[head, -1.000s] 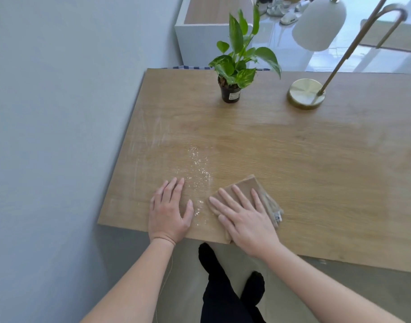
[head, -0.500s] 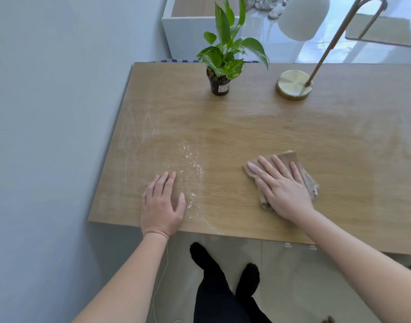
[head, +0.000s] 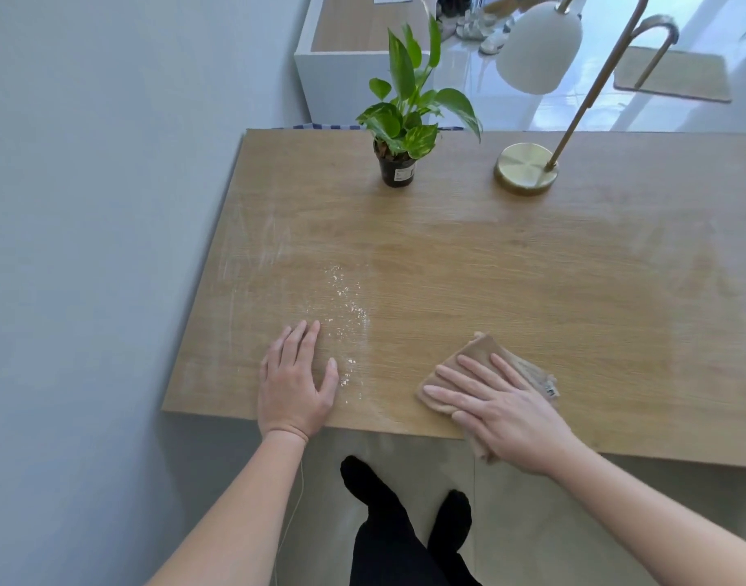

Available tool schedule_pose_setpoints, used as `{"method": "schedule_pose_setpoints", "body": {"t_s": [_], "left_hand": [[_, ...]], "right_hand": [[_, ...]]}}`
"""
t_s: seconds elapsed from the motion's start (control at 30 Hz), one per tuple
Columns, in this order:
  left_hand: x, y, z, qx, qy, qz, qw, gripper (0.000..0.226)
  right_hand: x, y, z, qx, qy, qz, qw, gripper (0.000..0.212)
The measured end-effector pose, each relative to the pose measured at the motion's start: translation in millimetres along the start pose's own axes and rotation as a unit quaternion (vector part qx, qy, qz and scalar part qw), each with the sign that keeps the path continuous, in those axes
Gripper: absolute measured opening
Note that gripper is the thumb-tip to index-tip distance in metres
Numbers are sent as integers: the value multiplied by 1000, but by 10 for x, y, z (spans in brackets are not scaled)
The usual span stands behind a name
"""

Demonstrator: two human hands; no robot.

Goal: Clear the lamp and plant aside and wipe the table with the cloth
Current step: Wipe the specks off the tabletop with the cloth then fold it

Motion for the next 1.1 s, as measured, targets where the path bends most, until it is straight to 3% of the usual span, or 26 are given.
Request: {"method": "schedule_pose_setpoints", "body": {"t_s": [0.2,0.33,0.4,0.5,0.63,0.77,0.93,1.1], "left_hand": [[-16,-9,17,-9,-1,1,1000,68],[-45,-12,39,-13,2,3,1000,66],[-53,-7,45,-16,6,0,1000,66],[-53,-9,26,-27,24,-7,999,66],[-171,-86,-73,-42,73,-2,996,64],[-670,-318,-315,-40,46,-9,998,67],[-1084,-527,-369,-59,10,-48,997,73],[-1096,-537,-314,-57,-11,-48,997,71]], "right_hand": [[751,-625,-478,44,-41,174,983,49],[694,-1327,-559,72,-83,302,947,54],[504,-1504,-517,73,-89,295,949,55],[209,-1425,-397,61,-75,212,973,54],[305,-1018,-330,52,-50,128,989,51],[629,-1040,-498,67,-57,200,976,49],[841,-1788,-752,95,-122,316,936,53],[619,-2420,-776,83,-160,296,938,53]]}}
Point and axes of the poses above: each hand's wrist, its own y-axis away from the middle knuckle, its own z-axis out of the palm, x = y × z, the point moved 6 cm from there along -y, towards the middle knuckle, and after that the axes turned 4 degrees about -z, right-handed, at the moved point
